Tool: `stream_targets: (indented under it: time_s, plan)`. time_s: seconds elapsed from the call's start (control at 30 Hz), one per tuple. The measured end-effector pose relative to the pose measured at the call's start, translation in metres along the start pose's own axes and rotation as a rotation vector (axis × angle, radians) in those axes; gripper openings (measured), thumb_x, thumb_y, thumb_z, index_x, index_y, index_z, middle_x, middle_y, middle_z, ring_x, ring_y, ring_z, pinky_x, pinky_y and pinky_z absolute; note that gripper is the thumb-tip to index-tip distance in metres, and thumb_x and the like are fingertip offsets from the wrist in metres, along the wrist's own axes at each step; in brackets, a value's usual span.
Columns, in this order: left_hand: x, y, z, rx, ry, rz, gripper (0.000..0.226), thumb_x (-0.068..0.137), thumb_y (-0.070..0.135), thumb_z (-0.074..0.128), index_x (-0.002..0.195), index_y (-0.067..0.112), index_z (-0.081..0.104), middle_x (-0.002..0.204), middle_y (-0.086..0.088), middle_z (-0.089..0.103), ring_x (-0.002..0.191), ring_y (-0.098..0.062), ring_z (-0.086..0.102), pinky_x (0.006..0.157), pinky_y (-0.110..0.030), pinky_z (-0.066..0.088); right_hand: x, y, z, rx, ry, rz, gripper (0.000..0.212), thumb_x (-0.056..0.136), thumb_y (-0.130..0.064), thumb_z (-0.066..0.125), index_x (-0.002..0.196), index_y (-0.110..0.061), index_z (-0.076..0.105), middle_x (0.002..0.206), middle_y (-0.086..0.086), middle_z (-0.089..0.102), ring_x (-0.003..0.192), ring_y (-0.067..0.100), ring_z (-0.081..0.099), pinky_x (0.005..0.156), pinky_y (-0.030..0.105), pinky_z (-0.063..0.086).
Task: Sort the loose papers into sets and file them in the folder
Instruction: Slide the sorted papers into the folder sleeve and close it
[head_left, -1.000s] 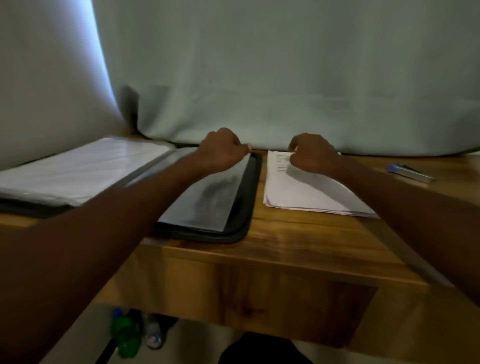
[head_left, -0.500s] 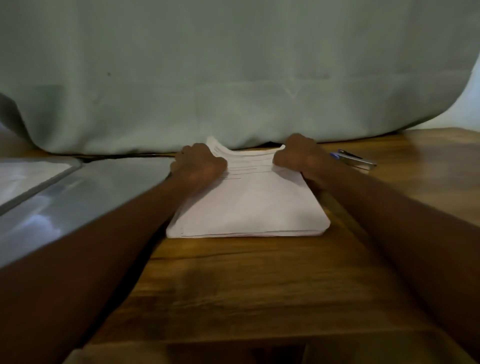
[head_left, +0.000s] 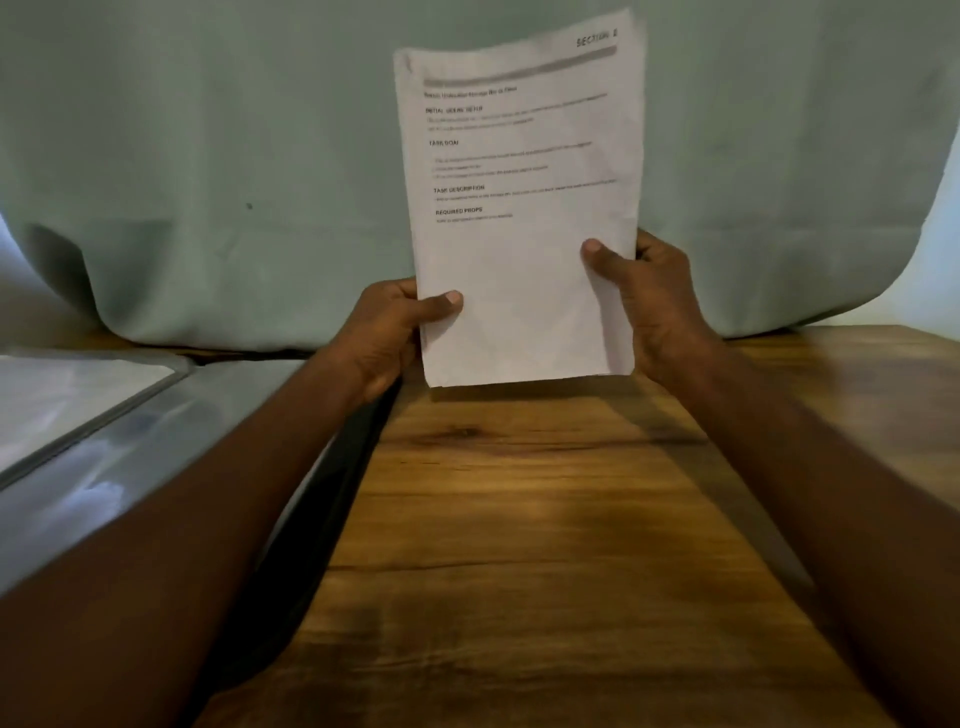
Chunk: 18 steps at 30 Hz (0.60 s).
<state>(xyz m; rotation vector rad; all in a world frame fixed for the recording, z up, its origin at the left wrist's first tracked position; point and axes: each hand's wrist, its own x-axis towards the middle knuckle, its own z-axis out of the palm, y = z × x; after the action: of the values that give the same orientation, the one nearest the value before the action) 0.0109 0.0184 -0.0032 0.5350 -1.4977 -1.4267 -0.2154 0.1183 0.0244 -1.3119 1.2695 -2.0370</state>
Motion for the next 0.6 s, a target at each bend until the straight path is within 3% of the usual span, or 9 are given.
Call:
stream_targets:
  time_s: [0.1, 0.17, 0.27, 0.4, 0.5, 0.6]
  plan:
    - [0.004, -0.004, 0.003, 0.108, 0.160, 0.170, 0.021, 0.091, 0.008, 0.074, 0.111, 0.014, 0.075, 0.113, -0.008, 0.077, 0.106, -0.031, 0.073, 0.096, -0.050, 0.057, -0.004, 0.000, -0.001, -0.006, -0.092, 0.044, 0.025, 0.089, -0.016, 0.077, 0.113, -0.019, 0.070, 0.107, -0.002, 0.077, 0.091, 0.013, 0.075, 0.078, 0.026, 0.061]
    - [0.003, -0.005, 0.006, 0.169, 0.184, 0.215, 0.023, 0.090, 0.010, 0.076, 0.111, 0.019, 0.074, 0.112, -0.005, 0.077, 0.103, -0.025, 0.074, 0.092, -0.046, 0.059, -0.005, 0.006, 0.003, -0.041, -0.096, 0.056, 0.031, 0.087, -0.015, 0.079, 0.117, -0.016, 0.069, 0.110, 0.000, 0.075, 0.092, 0.014, 0.074, 0.080, 0.026, 0.060]
    - [0.002, -0.010, 0.007, 0.205, 0.203, 0.209, 0.027, 0.087, 0.012, 0.080, 0.112, 0.016, 0.073, 0.110, -0.001, 0.077, 0.099, -0.021, 0.074, 0.087, -0.039, 0.061, -0.006, 0.015, 0.006, -0.039, -0.077, 0.040, 0.032, 0.085, -0.011, 0.080, 0.114, -0.019, 0.069, 0.107, -0.003, 0.076, 0.095, 0.015, 0.074, 0.086, 0.027, 0.060]
    - [-0.002, -0.021, 0.008, 0.432, 0.196, 0.191, 0.041, 0.087, 0.021, 0.081, 0.125, 0.009, 0.069, 0.114, -0.002, 0.074, 0.100, -0.015, 0.072, 0.091, -0.035, 0.059, -0.012, 0.027, 0.006, -0.230, -0.179, 0.128, 0.037, 0.087, -0.018, 0.080, 0.119, -0.022, 0.061, 0.100, -0.010, 0.069, 0.090, 0.008, 0.068, 0.073, 0.018, 0.055]
    - [-0.004, -0.016, 0.014, 0.418, 0.229, 0.256, 0.040, 0.090, 0.021, 0.078, 0.127, 0.008, 0.068, 0.101, 0.009, 0.072, 0.092, -0.004, 0.070, 0.080, -0.023, 0.060, -0.009, 0.029, 0.005, -0.219, -0.113, 0.096, 0.034, 0.087, -0.020, 0.080, 0.113, -0.025, 0.058, 0.096, -0.012, 0.066, 0.087, 0.005, 0.064, 0.070, 0.018, 0.050]
    - [-0.002, -0.021, 0.011, 0.553, 0.194, 0.181, 0.044, 0.091, 0.025, 0.077, 0.128, 0.005, 0.065, 0.111, -0.004, 0.071, 0.096, -0.016, 0.070, 0.078, -0.031, 0.061, -0.010, 0.033, 0.006, -0.346, -0.148, 0.126, 0.037, 0.089, -0.024, 0.078, 0.120, -0.020, 0.060, 0.104, -0.005, 0.068, 0.092, 0.012, 0.065, 0.077, 0.023, 0.053]
